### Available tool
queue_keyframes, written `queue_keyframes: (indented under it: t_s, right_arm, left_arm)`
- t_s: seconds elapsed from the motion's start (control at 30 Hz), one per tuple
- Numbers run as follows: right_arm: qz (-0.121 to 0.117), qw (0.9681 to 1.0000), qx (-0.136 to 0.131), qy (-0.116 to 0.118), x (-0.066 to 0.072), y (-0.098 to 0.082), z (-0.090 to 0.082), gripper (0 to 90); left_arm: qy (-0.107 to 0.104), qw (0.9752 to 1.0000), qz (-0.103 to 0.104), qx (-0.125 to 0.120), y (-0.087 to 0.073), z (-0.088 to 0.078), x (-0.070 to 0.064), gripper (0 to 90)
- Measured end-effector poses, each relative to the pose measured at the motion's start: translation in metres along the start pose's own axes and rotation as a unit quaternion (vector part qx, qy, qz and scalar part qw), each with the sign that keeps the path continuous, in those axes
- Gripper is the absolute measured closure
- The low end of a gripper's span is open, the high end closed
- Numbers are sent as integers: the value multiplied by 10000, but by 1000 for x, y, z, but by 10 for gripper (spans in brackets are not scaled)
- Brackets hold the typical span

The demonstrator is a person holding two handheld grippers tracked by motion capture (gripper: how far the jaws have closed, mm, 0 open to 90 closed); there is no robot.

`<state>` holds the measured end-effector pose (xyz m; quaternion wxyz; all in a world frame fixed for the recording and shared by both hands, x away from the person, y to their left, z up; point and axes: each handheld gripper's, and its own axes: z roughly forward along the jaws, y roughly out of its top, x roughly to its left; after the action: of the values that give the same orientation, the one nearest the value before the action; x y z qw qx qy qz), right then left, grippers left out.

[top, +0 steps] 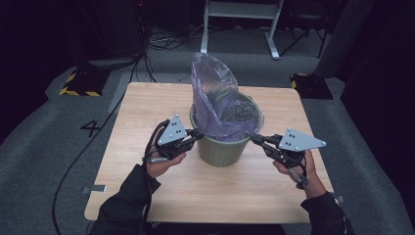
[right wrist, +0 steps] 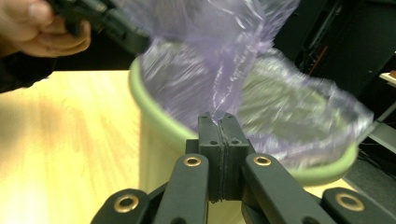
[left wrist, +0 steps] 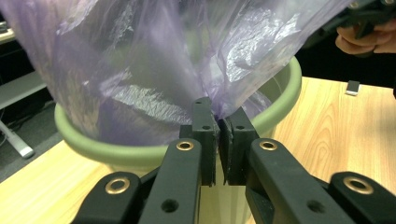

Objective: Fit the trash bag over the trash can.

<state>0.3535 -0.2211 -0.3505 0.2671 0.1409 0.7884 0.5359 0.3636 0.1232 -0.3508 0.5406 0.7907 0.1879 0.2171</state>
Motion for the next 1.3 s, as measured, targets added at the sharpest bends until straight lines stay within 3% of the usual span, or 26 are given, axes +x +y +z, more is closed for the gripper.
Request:
queue_keyframes:
  t_s: [0.2, 0.3, 0.4, 0.5, 0.6, 0.7, 0.77, 0.83, 1.0, 1.2, 1.3]
  right_arm:
    - [-29, 9998, 105, 152, 14, -17, -2, 897]
    - [41, 9994, 238, 257, 16, -28, 2, 894]
    - [261, 9986, 263, 378, 14, -40, 6, 889]
    - [431, 9980, 273, 375, 11, -48, 9, 889]
    - [453, 9979, 285, 356, 10, -51, 12, 889]
    - [408, 9983, 239, 336, 11, -53, 14, 890]
    - [403, 9983, 260, 317, 11, -55, 15, 890]
    - [437, 9982, 300, 287, 10, -56, 17, 890]
    - [471, 9979, 346, 264, 10, -59, 21, 889]
    - [441, 9981, 364, 218, 10, -58, 23, 889]
    - [425, 9981, 378, 229, 12, -59, 24, 888]
  left_arm:
    - [-29, 9999, -13, 114, -9, -5, -1, 834]
    - [-69, 9997, -143, 181, -18, -4, 2, 818]
    - [-228, 9992, -314, 131, -27, -1, 6, 796]
    - [-204, 9991, -351, 129, -30, -2, 8, 748]
    - [4, 9990, -407, 177, -30, -5, 7, 595]
    - [528, 9972, -498, 172, -28, -11, 5, 318]
    - [551, 9965, -604, 161, -24, -16, 5, 171]
    - [507, 9968, -616, 35, -21, -22, 3, 154]
    - [375, 9984, -355, -230, -3, -40, -12, 152]
    - [178, 9981, -274, -527, 16, -46, -30, 152]
    - [320, 9985, -213, -392, 23, -38, -34, 154]
